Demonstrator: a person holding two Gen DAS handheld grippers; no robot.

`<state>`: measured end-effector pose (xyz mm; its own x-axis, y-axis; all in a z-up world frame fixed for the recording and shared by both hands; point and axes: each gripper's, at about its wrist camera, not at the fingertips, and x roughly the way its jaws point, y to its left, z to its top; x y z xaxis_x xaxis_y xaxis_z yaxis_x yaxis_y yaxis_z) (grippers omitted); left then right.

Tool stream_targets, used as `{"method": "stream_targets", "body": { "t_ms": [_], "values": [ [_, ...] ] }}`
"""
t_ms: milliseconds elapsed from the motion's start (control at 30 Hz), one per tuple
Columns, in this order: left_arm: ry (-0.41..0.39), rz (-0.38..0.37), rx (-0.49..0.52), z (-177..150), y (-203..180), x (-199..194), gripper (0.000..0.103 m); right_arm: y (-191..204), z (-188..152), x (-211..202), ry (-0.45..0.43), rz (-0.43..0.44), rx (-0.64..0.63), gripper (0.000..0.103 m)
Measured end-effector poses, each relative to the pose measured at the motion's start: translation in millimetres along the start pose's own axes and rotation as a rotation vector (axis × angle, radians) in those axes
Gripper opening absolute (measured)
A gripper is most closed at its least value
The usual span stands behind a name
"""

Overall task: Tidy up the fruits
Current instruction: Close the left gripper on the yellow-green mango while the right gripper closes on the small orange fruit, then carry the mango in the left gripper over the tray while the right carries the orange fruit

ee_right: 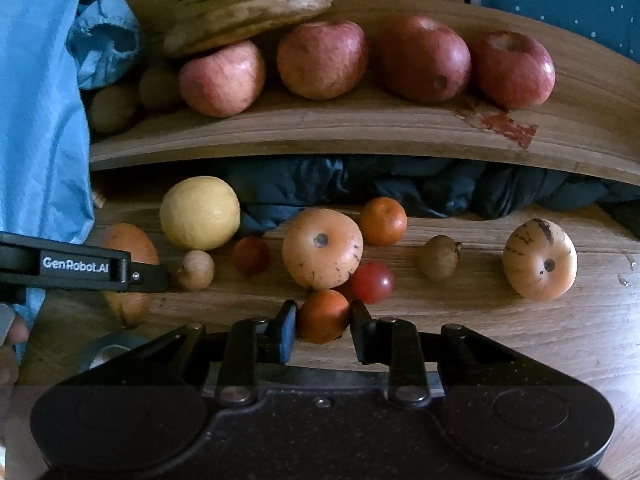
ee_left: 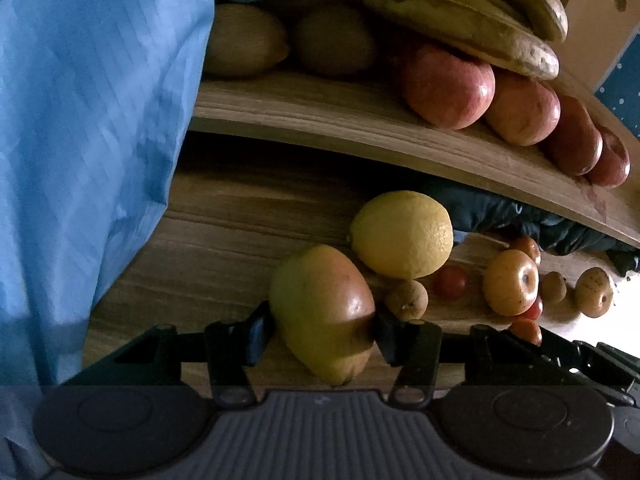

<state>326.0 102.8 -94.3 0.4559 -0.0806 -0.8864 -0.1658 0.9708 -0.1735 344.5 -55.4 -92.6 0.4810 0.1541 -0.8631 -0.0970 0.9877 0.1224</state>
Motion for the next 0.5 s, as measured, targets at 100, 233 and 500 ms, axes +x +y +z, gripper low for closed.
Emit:
{"method": "stream_targets", "body": {
  "t_ms": [100,233,500],
  "values": [
    [-0.015,-0.002,0.007,-2,-3,-5,0.057,1,-2,-6,-0.007,0.014,-0.004,0.03],
    [-0.04,-0.005,0.009,-2,-8,-14,0.057,0,-4,-13,-0.013,0.03,-0.004,0.03],
    [-0.072,-0.02,0.018,-15,-16,-38,0.057,2,-10,-35,-0.047,0.076,-0.022,0.03]
  ]
}}
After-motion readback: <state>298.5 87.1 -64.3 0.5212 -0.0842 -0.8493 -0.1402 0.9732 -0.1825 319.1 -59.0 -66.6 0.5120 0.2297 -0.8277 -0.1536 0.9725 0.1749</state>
